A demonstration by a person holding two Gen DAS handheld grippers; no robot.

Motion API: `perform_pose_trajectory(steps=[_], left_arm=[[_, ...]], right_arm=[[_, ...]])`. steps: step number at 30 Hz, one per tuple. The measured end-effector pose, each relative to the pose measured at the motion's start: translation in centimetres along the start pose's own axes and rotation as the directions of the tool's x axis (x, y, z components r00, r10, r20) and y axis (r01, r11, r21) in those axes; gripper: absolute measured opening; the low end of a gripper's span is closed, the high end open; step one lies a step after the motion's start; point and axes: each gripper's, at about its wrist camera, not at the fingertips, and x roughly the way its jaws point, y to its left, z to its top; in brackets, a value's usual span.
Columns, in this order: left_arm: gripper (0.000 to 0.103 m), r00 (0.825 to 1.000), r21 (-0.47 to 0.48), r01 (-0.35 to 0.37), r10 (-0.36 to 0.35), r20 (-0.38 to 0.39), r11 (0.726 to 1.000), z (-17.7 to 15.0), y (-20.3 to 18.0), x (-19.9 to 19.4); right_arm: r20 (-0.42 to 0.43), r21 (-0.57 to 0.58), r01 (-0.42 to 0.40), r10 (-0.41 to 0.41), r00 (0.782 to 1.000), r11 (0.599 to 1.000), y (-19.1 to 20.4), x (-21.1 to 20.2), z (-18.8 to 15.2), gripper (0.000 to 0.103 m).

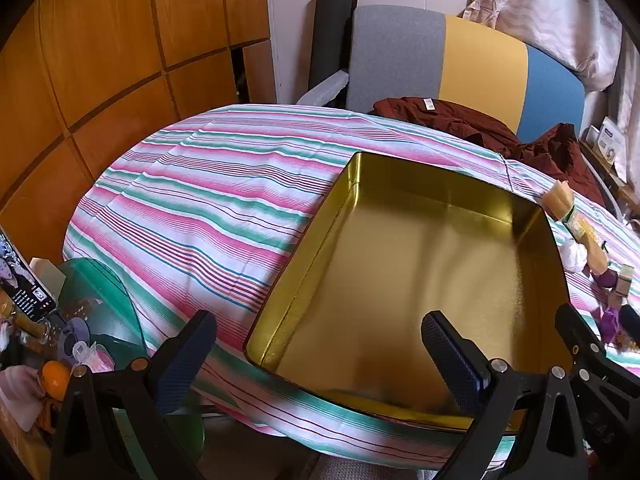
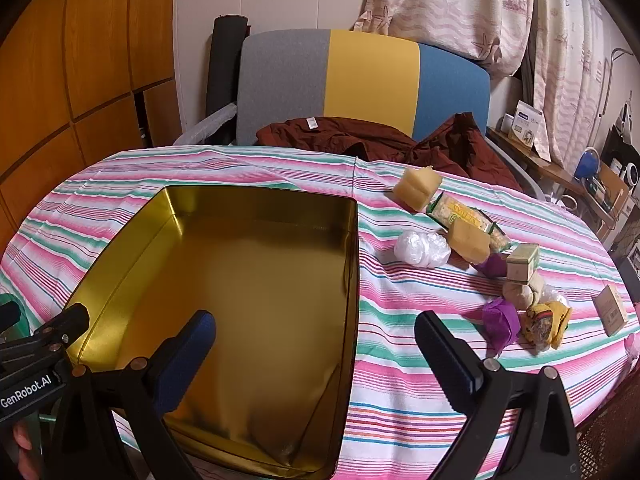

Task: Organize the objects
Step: 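Move the right gripper to the yellow sponge and grasp it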

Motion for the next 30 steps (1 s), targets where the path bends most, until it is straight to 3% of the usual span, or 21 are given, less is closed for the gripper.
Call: perform_pose_trajectory(steps=[16,23,30], left_arm=[[0.103,1.000,0.017,-0.001,0.001,0.015,1.000,-0.4,-0.4,0.3],[0.103,0.984,0.000,0.176,-0.176,0.013,0.984,-1.8,-0.9,0.6],[0.103,0.965,0.046,0.260,-0.261,0.008,0.965,-2.9,-3.1,0.0]], right_arm=[[0.017,-0.001,-0.008,0.008,1.000,1.000,-1.0,-0.6,-0.1,0.101],[0.039,0.007,-0.002,0.002,0.999,1.000,-5.3,-1.7,0.2,0.101],[-0.025,0.148,0.057,-0.054,0.998,0.987,-13.9,-2.5,-1.6,0.093]])
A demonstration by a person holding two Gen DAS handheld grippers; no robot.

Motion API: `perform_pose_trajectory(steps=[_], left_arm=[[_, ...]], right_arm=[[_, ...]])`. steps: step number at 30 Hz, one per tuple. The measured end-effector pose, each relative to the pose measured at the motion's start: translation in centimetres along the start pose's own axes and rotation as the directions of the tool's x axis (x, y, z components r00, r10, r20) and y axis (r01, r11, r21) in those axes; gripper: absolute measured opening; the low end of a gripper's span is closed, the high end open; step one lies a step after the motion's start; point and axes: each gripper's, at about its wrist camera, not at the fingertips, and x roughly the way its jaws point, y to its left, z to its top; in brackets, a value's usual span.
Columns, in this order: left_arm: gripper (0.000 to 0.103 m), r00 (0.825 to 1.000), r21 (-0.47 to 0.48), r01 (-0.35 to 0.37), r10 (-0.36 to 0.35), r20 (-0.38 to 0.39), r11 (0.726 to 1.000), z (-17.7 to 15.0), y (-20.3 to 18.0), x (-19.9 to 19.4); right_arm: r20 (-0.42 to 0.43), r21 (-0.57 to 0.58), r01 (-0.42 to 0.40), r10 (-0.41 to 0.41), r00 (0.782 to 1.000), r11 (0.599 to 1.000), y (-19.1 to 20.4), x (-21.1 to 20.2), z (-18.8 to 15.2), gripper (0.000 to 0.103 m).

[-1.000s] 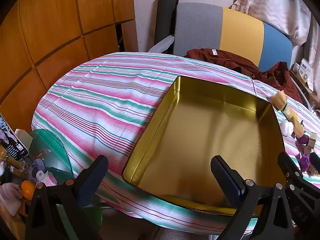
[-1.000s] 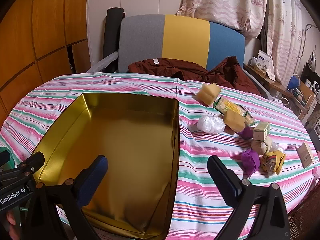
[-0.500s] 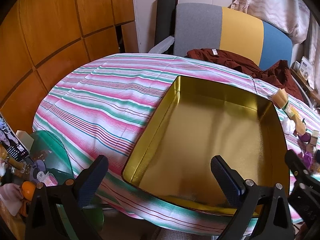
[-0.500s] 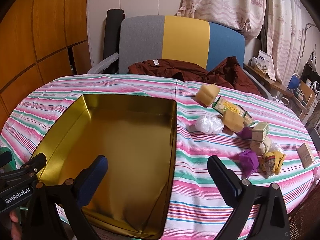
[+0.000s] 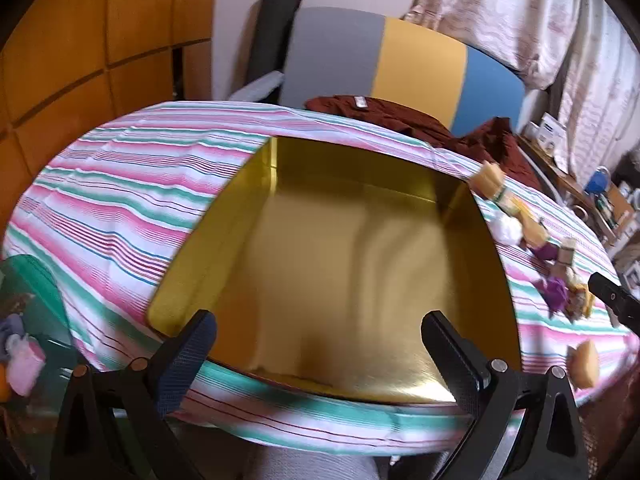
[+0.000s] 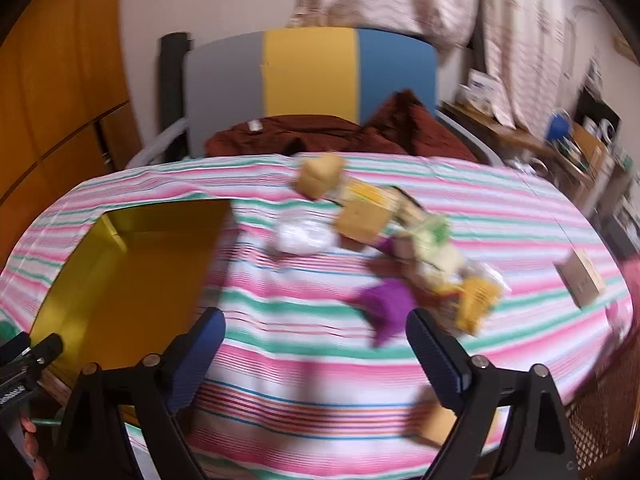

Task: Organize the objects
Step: 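Move the right gripper to the yellow sponge and grasp it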

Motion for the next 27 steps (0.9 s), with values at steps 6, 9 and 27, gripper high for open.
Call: perform_pose_trajectory(steps=[6,9,27], left_arm=[[0.103,0.998,0.007,0.059,-0.059,-0.005,0.998,-0.7,-1.5,-0.5],[0.103,0.994,0.010,0.108,-0.108,-0.006,0.994,-1.0,-2.3,-0.8],[0.103,0.985,0.116,0.171,-0.167,-0.044,0.978,-2.8,-6.7,-1.8]], right_arm=[[-0.011,0.070,0.089,-0.089,0.996,0.994,-6.9,-0.8,-2.4,0.092],[-0.044,0.097,0.114,-0.110,0.993,0.989,-9.8,-0.8,-4.1,0.090],[-0.099,0.161,-0.003,0.019,0.995,0.987,-11.8,2.5,-8.2,0.077]])
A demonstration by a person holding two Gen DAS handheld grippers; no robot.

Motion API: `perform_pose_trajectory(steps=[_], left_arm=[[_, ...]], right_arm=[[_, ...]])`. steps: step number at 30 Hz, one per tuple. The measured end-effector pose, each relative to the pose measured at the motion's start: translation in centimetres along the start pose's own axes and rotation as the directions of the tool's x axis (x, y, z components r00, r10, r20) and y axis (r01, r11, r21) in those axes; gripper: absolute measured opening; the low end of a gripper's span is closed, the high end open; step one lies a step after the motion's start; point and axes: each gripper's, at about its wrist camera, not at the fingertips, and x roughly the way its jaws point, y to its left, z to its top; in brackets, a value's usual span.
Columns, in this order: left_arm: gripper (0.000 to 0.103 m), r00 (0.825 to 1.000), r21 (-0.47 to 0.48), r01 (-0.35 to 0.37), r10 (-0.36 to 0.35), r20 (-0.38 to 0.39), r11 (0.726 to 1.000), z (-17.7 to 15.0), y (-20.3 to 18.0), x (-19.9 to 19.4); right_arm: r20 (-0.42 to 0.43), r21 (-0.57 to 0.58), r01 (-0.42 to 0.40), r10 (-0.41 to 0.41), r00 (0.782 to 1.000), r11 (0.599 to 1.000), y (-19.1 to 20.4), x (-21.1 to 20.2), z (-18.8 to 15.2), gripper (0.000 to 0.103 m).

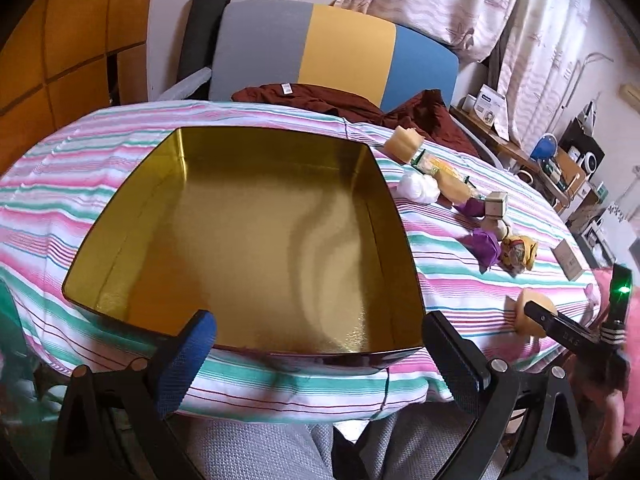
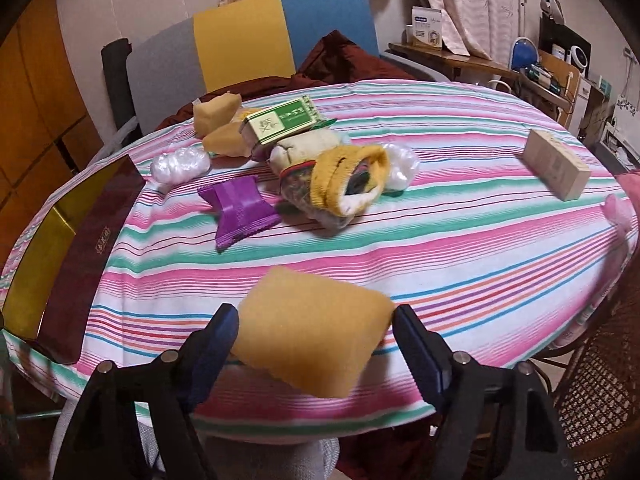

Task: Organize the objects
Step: 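Move the right gripper to the yellow sponge and grasp it, then lift the yellow sponge with the right gripper while the left gripper grasps the purple pouch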

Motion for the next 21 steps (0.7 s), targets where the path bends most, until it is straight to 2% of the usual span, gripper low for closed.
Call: perform_pose_trajectory(steps=[4,5,6,9,11,14,16,19,21], left_arm=[[0.103,1.000,0.033,0.000,-0.001,0.030,0.999,0.2,-1.4,-0.5],[0.103,0.999,0.037,0.007,-0.008,0.031,0.999,0.3,-1.7,-0.5],[0.103,0.999,0.043,0.023,-0.024,0.027,0.999,0.4,-2.2,-0.5],[0.103,0.997,0.067,0.072,-0.073,0.005,0.995,0.7,-3.7,-0.1],[0.103,0.996,0.091,0.087,-0.086,-0.017,0.992,1.1,-4.9,0.4],[0.103,0.994,0.123,0.110,-0.107,-0.033,0.986,1.6,-6.8,1.0],[0.103,0.993,0.132,0.119,-0.116,-0.035,0.984,2.0,-7.9,1.3],[0.103,0.992,0.152,0.128,-0.125,-0.027,0.980,2.8,-9.5,1.8],[0.103,0.992,0.166,0.125,-0.122,-0.029,0.978,3.3,-10.3,2.3]], right_arm=[[0.019,-0.010,-0.016,0.016,1.000,1.000,0.0,-0.1,0.3,0.068],[0.022,-0.001,-0.023,0.023,1.000,1.000,-0.2,-0.1,0.4,0.063],[0.035,0.020,-0.036,0.035,0.999,0.999,-0.7,-0.4,0.6,0.052],[0.082,0.062,-0.048,0.043,0.996,0.997,-1.9,-1.2,1.2,0.041],[0.088,0.072,-0.042,0.035,0.995,0.997,-2.4,-1.2,1.5,0.041],[0.068,0.104,-0.081,0.074,0.995,0.991,-3.3,-0.8,1.5,0.043],[0.057,0.095,-0.069,0.064,0.996,0.993,-3.3,-0.7,1.4,0.043],[0.035,0.075,-0.070,0.068,0.997,0.995,-3.0,-0.8,1.3,0.051],[0.020,0.062,-0.098,0.097,0.995,0.993,-2.7,-0.9,1.0,0.063]])
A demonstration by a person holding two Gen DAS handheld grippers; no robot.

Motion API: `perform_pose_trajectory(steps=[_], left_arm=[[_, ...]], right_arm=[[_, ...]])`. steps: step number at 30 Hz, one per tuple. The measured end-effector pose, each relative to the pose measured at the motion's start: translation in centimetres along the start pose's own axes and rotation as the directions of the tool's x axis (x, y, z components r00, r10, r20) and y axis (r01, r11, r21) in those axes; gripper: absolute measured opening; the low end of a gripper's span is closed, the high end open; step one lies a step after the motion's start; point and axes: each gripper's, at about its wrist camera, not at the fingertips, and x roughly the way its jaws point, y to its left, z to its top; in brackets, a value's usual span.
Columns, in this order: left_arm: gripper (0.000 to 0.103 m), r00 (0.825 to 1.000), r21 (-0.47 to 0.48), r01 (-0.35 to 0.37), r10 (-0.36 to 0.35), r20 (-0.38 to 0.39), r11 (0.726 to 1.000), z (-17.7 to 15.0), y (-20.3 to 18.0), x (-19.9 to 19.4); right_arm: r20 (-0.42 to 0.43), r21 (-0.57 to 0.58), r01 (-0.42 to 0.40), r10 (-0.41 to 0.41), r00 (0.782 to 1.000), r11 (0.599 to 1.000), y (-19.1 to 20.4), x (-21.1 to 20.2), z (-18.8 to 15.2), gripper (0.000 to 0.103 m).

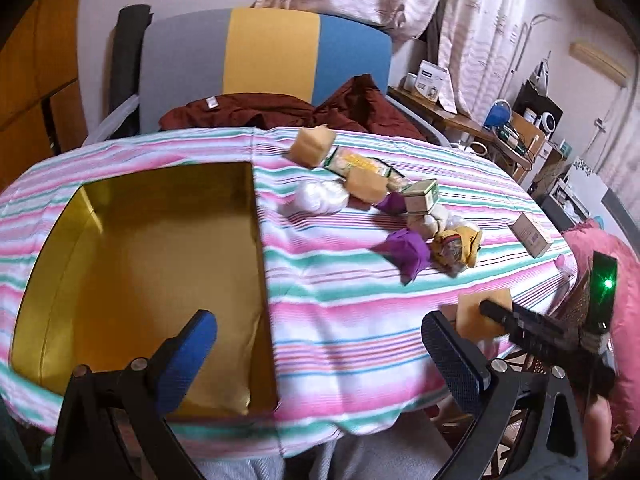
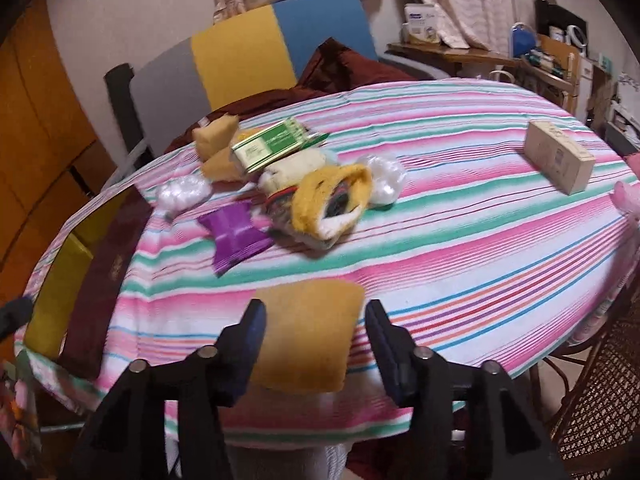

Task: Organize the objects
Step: 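Lift the yellow sponge with the right gripper while the left gripper grasps the purple pouch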

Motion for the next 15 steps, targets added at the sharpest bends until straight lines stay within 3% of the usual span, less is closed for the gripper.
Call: perform_pose_trajectory(steps=[2,5,7,8,9,11,15], left_arm=[[0.103,1.000,0.012,0.005,-0.004,-0.017,1.000,0.6,-0.8,1.0],[0.103,0.999,0.011,0.012,-0.011,-0.048,1.000,1.1,-1.7,2.5],[0.103,0.998,0.022,0.016,-0.014,-0.062,1.000,1.3,-2.4,3.4],[0.103,0.998,0.028,0.019,-0.017,-0.068,0.999,1.5,-2.7,3.9],[0.103,0.997,0.031,0.024,-0.022,-0.076,0.999,1.6,-2.9,4.3],[0.103,0.995,0.032,0.039,-0.036,-0.088,0.999,1.9,-3.4,5.2],[0.103,0.992,0.032,0.078,-0.074,-0.105,0.996,2.5,-4.6,7.5]], right_arm=[[-0.022,-0.013,-0.016,0.016,1.000,1.000,0.4,0.1,-0.4,0.075],[-0.051,-0.050,-0.015,0.012,0.999,0.999,1.2,0.8,-1.1,0.076],[-0.043,-0.047,-0.030,0.028,0.999,0.998,1.2,1.0,-1.5,0.067],[-0.043,-0.030,-0.063,0.061,0.997,0.998,1.0,1.0,-1.6,0.047],[-0.040,-0.007,-0.095,0.094,0.995,0.995,0.7,1.0,-1.5,0.038],[-0.021,0.009,-0.109,0.110,0.994,0.994,0.5,0.5,-1.2,0.037],[0.082,-0.001,-0.059,0.059,0.995,0.998,-0.1,-1.5,-0.4,0.037]])
